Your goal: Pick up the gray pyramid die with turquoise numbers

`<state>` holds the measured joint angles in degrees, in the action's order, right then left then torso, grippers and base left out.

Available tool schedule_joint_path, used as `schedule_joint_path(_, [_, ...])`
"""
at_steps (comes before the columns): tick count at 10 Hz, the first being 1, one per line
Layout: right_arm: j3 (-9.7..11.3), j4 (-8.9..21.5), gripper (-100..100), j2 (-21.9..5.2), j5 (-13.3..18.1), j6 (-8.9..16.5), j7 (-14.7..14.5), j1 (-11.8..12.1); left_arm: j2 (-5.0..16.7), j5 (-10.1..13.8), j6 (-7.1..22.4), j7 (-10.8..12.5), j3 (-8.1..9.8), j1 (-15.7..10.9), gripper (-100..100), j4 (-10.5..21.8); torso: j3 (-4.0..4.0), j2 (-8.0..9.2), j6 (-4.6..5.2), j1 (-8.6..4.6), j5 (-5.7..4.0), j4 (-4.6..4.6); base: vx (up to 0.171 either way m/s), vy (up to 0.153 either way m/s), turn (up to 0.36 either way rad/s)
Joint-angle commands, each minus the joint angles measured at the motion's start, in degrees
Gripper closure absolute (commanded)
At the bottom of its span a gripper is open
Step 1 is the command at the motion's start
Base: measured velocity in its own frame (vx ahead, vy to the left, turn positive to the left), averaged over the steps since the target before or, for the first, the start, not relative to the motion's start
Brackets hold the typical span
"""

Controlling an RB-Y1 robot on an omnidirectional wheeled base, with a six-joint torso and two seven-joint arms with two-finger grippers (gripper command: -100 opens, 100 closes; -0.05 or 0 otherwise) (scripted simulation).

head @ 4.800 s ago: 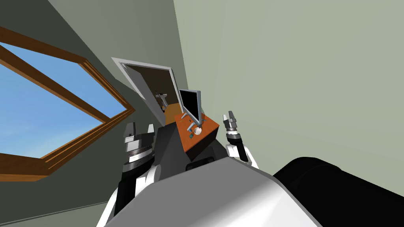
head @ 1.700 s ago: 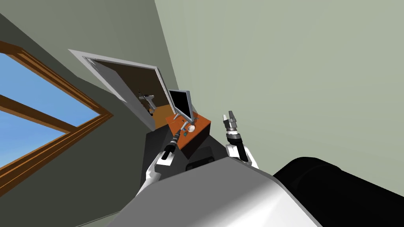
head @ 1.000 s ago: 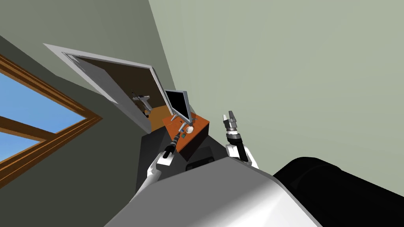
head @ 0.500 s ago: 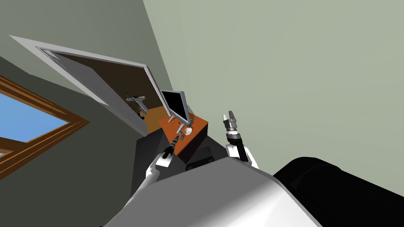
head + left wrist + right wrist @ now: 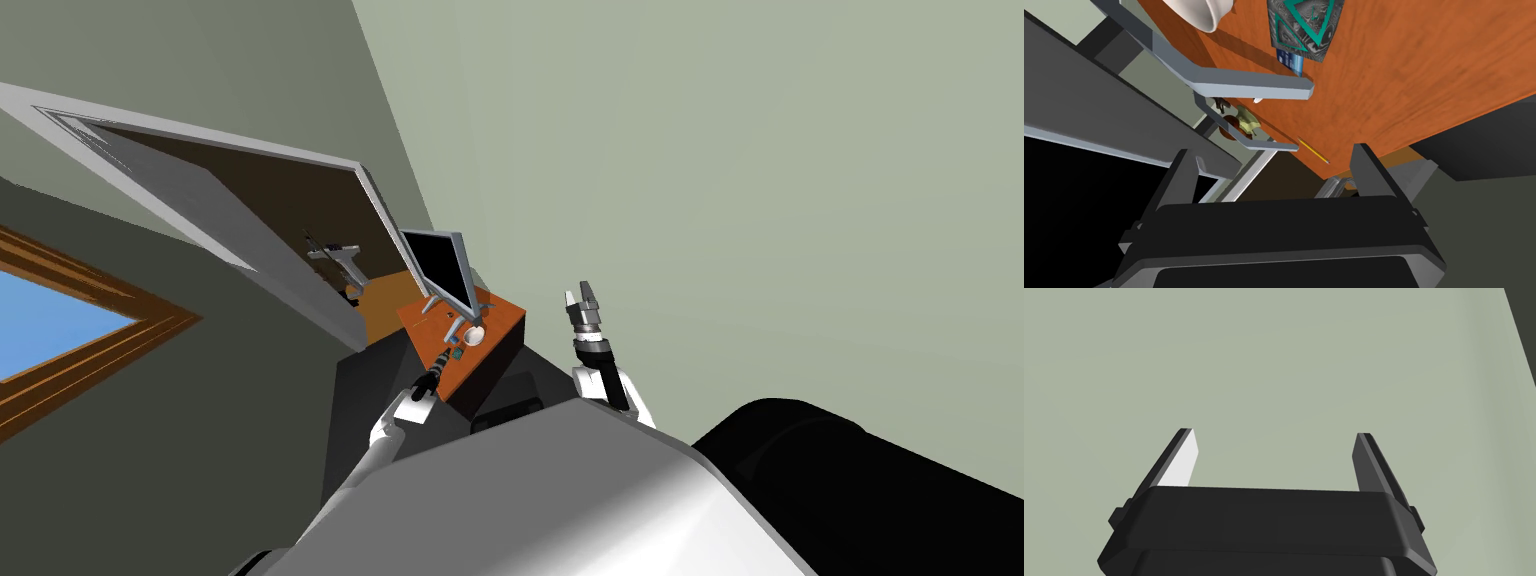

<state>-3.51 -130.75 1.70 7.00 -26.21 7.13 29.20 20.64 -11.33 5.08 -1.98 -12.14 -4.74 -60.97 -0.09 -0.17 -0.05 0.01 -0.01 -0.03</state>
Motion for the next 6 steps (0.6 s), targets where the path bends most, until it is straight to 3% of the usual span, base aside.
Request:
schedule_joint_path(1, [0.0,0.0,0,0.0,0.0,0.0,0.0,0.0,-0.3,-0.2,0.3,-1.0,0.47,-0.6,-100,2.9,0.00,0.00,0.00,0.00,0.00,0.00,0.063,-0.004,-0.086])
schedule_joint_path(6, [0.0,0.0,0,0.0,0.0,0.0,0.0,0.0,-0.5,0.4,1.8,-3.5,1.21,-2.9,-100,11.8,-0.07,-0.13,0.02,-0.07,-0.01,-0.02,0.074,-0.011,-0.100])
